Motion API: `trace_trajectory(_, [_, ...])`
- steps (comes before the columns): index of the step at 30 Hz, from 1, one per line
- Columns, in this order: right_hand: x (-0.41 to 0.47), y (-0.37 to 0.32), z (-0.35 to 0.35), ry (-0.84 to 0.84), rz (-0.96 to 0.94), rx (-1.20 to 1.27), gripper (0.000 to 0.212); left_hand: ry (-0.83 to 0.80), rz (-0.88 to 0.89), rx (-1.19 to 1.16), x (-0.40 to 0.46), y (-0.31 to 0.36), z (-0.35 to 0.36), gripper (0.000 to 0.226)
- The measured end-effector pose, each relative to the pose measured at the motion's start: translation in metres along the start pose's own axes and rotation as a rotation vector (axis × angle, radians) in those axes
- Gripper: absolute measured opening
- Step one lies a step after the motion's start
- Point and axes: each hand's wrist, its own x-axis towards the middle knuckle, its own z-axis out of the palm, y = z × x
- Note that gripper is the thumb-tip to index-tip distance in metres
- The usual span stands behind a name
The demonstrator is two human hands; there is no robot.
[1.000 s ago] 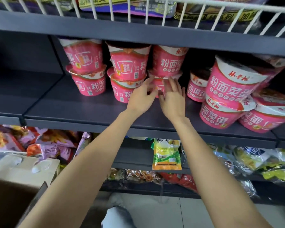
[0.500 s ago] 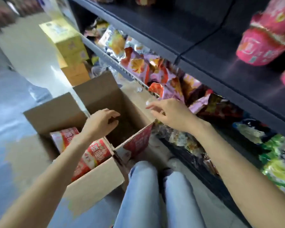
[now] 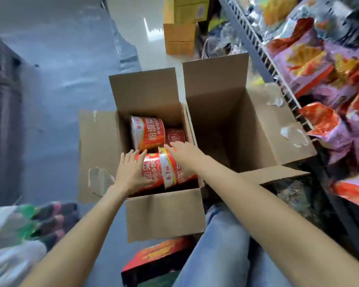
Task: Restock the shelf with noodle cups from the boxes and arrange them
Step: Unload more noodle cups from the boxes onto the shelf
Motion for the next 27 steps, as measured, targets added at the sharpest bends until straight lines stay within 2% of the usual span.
trace_trajectory(3, [0.024,0.007,0.031,-0.115,0.054,0.047,0.132,-0.051,0.066,0.117,0.007,-0.007,0.011,0.106])
trace_trajectory(5, [0.029,0.01,0.045,-0.081,0.048,0.027,0.142,-0.088,0.096,0.164,0.009,-0.007,0.016,0.107])
trace_trajectory(9, [0.025,0.016,0.05,0.072,-0.019,-0.01,0.132,-0.1,0.115,0.196,0.009,-0.007,0.02,0.117])
trace_trajectory(14, [0.001,0.019,0.023,0.299,-0.037,-0.016,0.125,-0.089,0.068,0.281,0.008,-0.013,0.02,0.128])
trace_trajectory(18, [-0.031,0.019,-0.002,0.488,-0.024,0.035,0.121,-0.083,0.051,0.385,0.002,-0.027,0.019,0.125])
trace_trajectory(22, [-0.059,0.022,-0.008,0.645,0.125,0.433,0.12,0.084,0.19,0.236,0.005,-0.021,0.023,0.118])
trace_trajectory(25, [-0.067,0.026,-0.002,0.666,0.263,0.717,0.125,0.125,0.291,0.017,0.008,-0.007,0.034,0.114])
trace_trajectory(27, [-0.067,0.028,0.004,0.667,0.311,0.816,0.127,0.14,0.203,-0.261,0.004,0.001,0.04,0.117])
